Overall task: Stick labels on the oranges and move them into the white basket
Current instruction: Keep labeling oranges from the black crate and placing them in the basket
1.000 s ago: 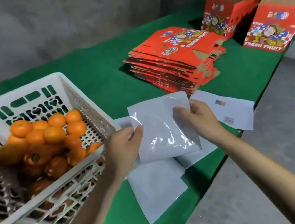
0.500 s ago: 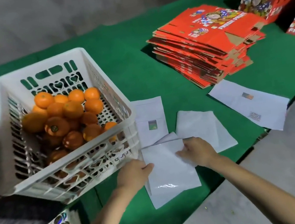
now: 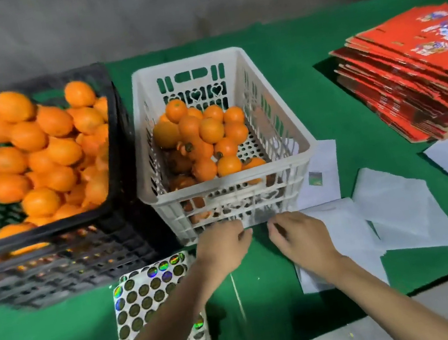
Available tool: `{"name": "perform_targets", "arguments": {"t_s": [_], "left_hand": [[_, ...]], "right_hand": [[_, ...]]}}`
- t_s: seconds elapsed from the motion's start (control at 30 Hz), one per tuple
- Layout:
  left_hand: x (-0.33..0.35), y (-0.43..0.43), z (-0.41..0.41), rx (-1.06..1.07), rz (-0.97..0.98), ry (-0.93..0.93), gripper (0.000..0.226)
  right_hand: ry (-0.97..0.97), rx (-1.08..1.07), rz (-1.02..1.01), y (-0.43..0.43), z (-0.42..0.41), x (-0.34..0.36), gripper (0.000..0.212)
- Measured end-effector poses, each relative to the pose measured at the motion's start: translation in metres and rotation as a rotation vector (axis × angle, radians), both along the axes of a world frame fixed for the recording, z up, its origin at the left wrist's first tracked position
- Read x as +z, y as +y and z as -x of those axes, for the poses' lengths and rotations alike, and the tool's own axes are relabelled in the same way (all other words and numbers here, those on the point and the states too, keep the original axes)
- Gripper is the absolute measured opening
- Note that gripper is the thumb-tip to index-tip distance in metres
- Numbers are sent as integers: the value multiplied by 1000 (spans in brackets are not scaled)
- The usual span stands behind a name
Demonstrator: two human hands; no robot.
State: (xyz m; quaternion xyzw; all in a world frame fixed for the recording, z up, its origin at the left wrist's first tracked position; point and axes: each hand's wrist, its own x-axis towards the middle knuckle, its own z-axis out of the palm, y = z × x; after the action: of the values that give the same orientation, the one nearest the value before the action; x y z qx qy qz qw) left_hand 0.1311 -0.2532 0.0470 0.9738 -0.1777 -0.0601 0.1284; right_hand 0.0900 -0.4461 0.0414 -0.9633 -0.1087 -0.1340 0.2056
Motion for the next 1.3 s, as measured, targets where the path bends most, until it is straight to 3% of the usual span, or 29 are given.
{"name": "perform_targets", "arguments": {"t_s": [0.2,0.3,0.43,0.57,0.67,0.73,0.83,1.03,1.23,1.3], "left_hand": [[-17,109,38,36,132,-65,28],[-33,168,61,54,126,-92,33],[-50,222,77,249,105,-65,37],[-65,249,78,364,68,90,61],[-65,262,69,361,136,202,67],[-60,264,62,323,107,205,59],[-53,261,52,326,107,218,30],[-21,257,48,166,277,346,2],[58,258,48,26,427,333,7],[89,261,43,-23,452,305,6]], "right_hand": [[84,176,-15,103,-3,-6,18],[196,278,59,147,2,-21,37],[398,335,223,181,5,-42,67],[468,348,279,195,3,-54,81],[506,347,288,195,0,-56,85],[503,341,301,194,0,-55,87],[487,322,307,194,0,-54,88],[451,350,217,195,3,-29,78],[405,374,-120,186,-6,49,18],[418,419,-169,185,-12,82,11]]}}
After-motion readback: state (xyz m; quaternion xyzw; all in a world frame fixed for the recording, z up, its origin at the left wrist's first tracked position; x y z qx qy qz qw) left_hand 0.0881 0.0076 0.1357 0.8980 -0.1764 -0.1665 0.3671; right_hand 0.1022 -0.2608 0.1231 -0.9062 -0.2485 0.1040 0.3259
